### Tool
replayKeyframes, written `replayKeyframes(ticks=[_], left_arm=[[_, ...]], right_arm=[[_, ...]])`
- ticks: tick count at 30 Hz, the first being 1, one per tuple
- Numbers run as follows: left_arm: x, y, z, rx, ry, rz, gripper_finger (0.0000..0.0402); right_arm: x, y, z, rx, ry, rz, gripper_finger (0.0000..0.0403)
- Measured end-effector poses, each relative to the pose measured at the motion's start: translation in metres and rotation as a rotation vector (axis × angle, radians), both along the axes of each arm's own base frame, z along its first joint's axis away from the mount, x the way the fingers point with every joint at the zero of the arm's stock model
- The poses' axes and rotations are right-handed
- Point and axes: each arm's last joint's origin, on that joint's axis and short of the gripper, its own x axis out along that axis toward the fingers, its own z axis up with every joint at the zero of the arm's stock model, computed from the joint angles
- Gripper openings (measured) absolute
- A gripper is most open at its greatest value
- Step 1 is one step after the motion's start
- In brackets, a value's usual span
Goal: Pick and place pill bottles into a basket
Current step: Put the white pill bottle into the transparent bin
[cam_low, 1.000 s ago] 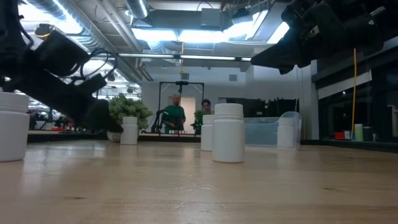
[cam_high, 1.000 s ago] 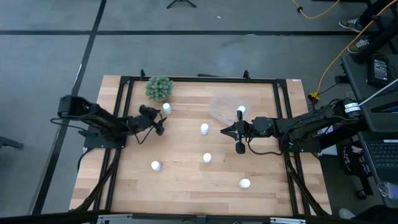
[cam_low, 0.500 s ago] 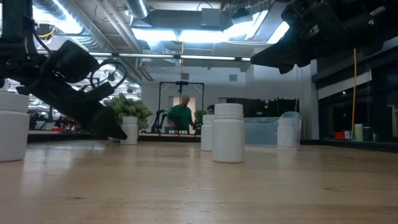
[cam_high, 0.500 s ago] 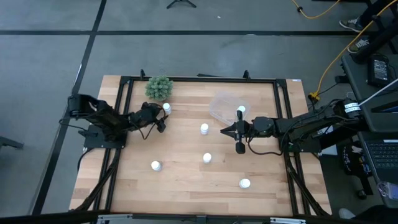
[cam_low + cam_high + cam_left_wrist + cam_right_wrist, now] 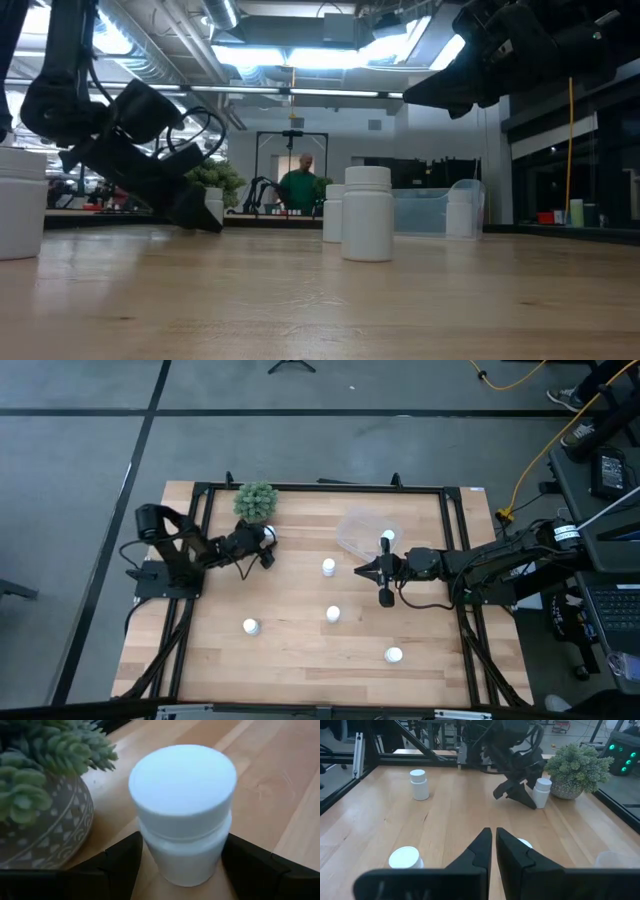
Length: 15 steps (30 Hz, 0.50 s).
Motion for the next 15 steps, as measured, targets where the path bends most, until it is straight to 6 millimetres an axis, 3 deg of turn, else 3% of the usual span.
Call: replayKeyframes(ticks=[7, 15], left_arm=[[0.0018, -0.0005, -0.0005, -0.035, -0.029, -0.061, 0.0249], [0.0027, -0.0019, -0.0005, -0.059, -0.041, -0.106, 0.0194]], right_arm=[[0.0, 0.0, 0.0, -0.001, 0.0, 0.0, 0.003], [0.0, 0.0, 0.0, -0.001, 0.0, 0.0, 0.003]])
